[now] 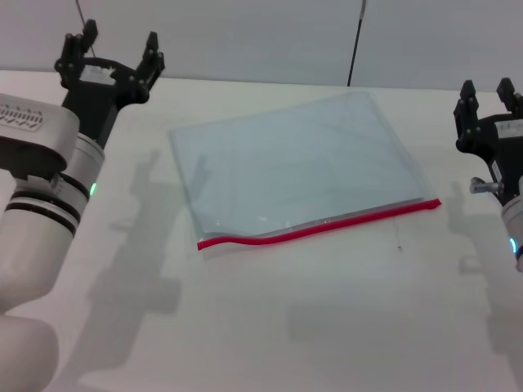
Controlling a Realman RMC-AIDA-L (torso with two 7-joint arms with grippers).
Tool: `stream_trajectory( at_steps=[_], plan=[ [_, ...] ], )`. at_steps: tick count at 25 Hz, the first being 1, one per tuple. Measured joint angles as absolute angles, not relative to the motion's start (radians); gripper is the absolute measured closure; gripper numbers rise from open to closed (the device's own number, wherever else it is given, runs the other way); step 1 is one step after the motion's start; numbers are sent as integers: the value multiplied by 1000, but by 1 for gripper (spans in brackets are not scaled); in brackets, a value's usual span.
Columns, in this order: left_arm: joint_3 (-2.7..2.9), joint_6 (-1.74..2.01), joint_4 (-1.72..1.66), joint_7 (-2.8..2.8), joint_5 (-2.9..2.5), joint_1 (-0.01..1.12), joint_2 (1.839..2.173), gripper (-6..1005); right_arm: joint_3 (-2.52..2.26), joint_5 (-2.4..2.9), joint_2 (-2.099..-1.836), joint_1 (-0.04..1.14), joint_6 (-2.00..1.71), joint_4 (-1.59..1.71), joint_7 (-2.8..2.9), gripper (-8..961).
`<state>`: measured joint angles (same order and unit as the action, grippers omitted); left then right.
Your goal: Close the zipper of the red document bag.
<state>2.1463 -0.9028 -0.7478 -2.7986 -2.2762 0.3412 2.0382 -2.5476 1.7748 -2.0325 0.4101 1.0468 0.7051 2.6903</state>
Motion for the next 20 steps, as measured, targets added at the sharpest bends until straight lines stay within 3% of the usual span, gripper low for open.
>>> stream_trajectory(
  at_steps=[20],
  plan=[
    [2168,-913,-717,-2800,-2226,354,2039,154,-2569,1775,-2034,405,1083,679,2717,491]
  ],
)
